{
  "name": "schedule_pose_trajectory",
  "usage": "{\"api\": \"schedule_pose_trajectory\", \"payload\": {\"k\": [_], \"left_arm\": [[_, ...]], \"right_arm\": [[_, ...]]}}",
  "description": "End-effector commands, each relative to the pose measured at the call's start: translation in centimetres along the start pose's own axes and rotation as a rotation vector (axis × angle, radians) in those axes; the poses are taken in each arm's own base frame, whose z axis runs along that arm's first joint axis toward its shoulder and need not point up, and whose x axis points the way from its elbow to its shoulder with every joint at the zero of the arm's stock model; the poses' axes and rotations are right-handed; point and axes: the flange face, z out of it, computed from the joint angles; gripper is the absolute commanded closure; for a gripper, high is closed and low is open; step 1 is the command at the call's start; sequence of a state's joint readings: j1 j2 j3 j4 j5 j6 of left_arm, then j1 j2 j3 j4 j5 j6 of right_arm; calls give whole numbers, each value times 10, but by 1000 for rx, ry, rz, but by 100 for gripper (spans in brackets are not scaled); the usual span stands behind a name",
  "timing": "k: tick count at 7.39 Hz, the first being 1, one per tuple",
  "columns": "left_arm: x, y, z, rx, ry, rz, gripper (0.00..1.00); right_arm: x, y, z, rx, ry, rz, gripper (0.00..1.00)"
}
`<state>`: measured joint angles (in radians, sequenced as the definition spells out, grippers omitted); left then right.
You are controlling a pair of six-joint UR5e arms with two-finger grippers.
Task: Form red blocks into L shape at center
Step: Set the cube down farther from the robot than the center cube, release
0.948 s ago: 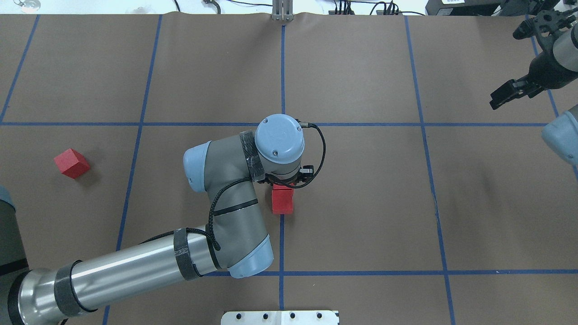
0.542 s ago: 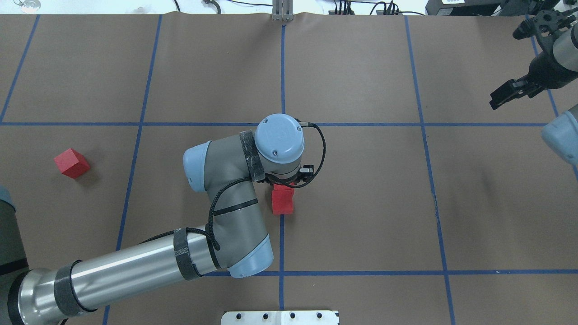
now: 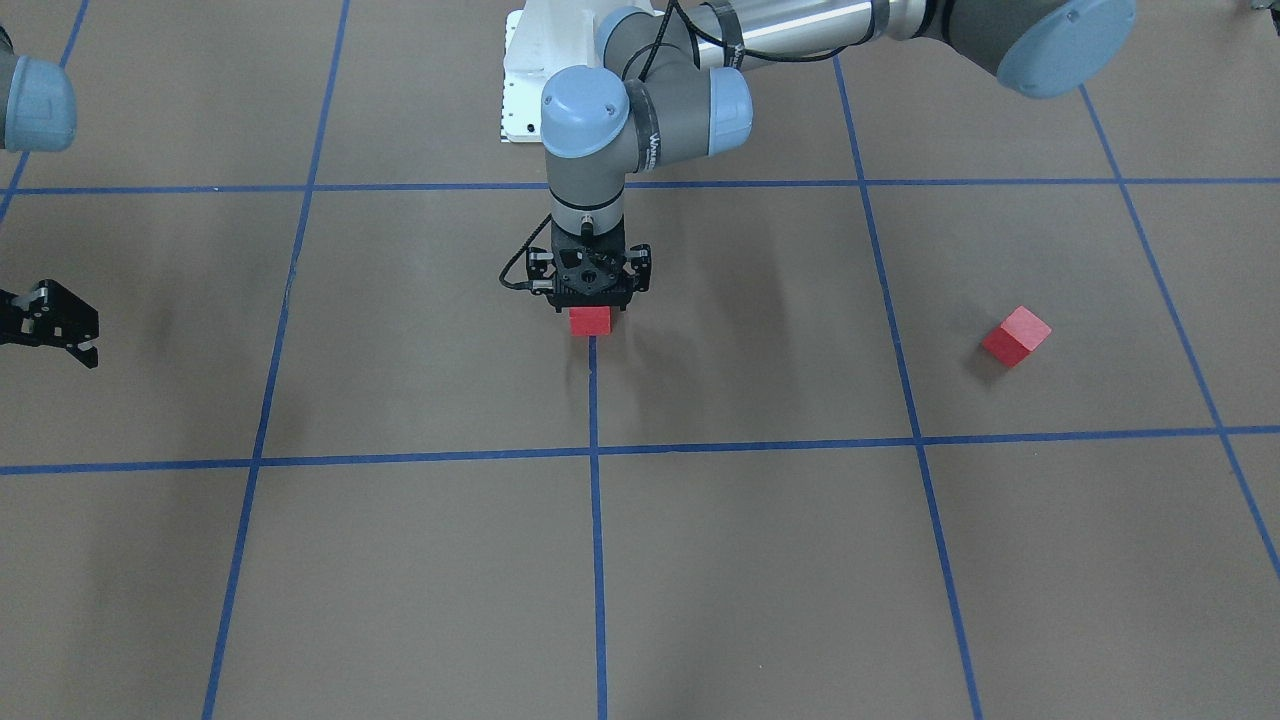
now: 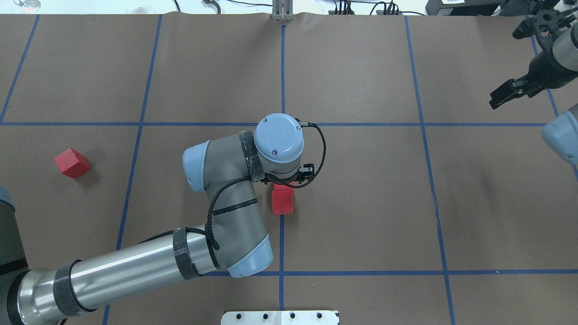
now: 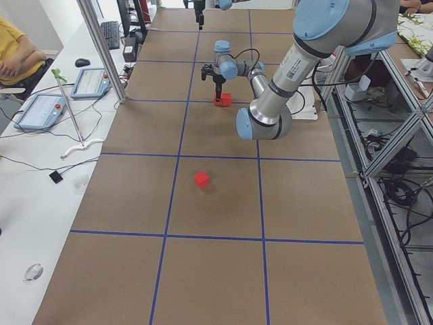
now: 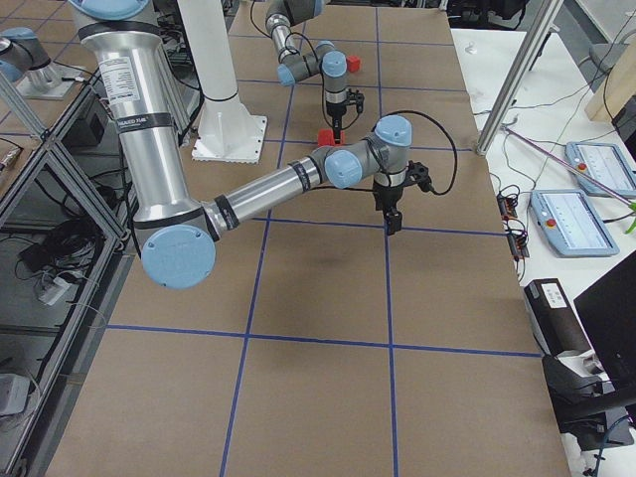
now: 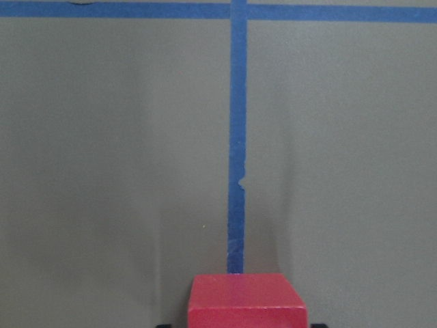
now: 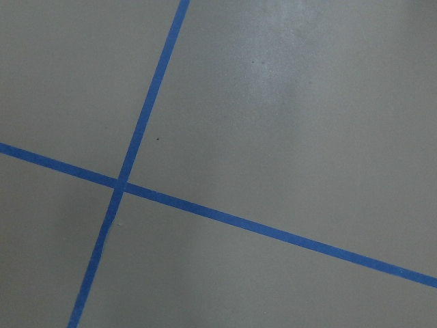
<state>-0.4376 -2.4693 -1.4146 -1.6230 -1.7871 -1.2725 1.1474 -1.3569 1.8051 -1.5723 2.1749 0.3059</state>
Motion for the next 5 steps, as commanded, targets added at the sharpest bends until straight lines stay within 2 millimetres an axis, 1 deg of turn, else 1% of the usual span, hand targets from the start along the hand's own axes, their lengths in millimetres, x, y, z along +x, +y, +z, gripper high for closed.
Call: {"api": "schedule_pose_trajectory", "payload": {"k": [1, 2, 3, 4, 5], "left_arm": [[-2, -4, -1, 5, -2, 0, 0], [-3, -7, -6, 7, 4, 4, 0], [-6, -18, -22, 21, 20, 4, 0], [-11, -20, -35, 31, 30, 66, 0], [-29, -26, -45, 44, 32, 92, 0]], "right_arm": [[0, 0, 0, 0, 0, 3, 1], [0, 0, 0, 0, 0, 3, 1], [-1, 0, 1, -1, -1, 1, 1], [0, 0, 0, 0, 0, 3, 1], [0, 0, 0, 0, 0, 3, 1]]}}
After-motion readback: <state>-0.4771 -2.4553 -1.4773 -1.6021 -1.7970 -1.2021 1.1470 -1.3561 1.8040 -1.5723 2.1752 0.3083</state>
